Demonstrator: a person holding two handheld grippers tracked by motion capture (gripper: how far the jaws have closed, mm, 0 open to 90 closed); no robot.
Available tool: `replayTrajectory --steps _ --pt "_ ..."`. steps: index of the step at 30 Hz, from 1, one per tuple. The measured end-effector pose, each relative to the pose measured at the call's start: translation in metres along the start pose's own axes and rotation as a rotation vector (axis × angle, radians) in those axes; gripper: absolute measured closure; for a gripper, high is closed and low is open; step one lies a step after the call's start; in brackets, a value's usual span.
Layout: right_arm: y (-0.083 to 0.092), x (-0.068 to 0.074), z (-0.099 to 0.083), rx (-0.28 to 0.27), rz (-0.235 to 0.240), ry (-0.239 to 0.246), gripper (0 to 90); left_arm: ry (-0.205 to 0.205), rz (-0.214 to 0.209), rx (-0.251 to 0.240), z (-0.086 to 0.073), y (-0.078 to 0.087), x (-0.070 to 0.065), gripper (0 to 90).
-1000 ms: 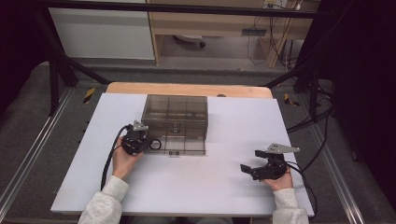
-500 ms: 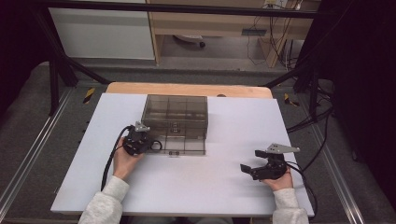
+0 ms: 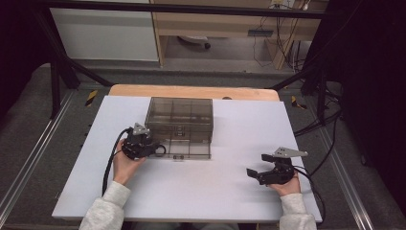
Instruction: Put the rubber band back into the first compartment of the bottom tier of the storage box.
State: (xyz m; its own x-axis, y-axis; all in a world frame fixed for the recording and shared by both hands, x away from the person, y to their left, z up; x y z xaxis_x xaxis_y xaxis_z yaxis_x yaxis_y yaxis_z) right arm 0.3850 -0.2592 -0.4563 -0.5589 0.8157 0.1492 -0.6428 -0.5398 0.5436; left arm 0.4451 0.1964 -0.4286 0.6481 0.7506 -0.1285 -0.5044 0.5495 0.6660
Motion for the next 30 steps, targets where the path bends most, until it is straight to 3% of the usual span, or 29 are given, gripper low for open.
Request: replayTrajectory --steps 10,19,23,30 --pt "0.000 0.000 0.000 0.003 0.000 -0.001 0.3 -0.018 0.007 -0.005 -0.004 0.009 -0.007 46.4" --pt "0.000 0.000 0.000 0.003 0.000 -0.001 0.3 -0.029 -0.046 -0.026 -0.009 0.016 -0.014 34.4" --pt "0.000 0.000 0.000 0.002 -0.001 -0.002 0.4 -0.068 -0.049 -0.041 -0.010 0.017 -0.017 29.8" --pt "0.000 0.000 0.000 0.001 0.000 -0.003 0.3 -0.069 -0.051 -0.033 -0.013 0.020 -0.024 19.7"
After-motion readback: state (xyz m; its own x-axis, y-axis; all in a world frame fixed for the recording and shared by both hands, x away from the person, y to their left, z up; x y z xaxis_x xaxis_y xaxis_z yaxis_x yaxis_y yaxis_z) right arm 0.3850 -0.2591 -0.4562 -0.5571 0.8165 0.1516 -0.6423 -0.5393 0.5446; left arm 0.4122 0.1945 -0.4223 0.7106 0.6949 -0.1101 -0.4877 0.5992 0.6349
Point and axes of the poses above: each handheld gripper's, and its own axes: y roughly backward along the jaws, z roughly out of its top, x roughly to its left, the point moved 2 cm from there along -y, roughly forward along the jaws, and after that the axes turned 10 degrees about -z, right-handed, at the moved point
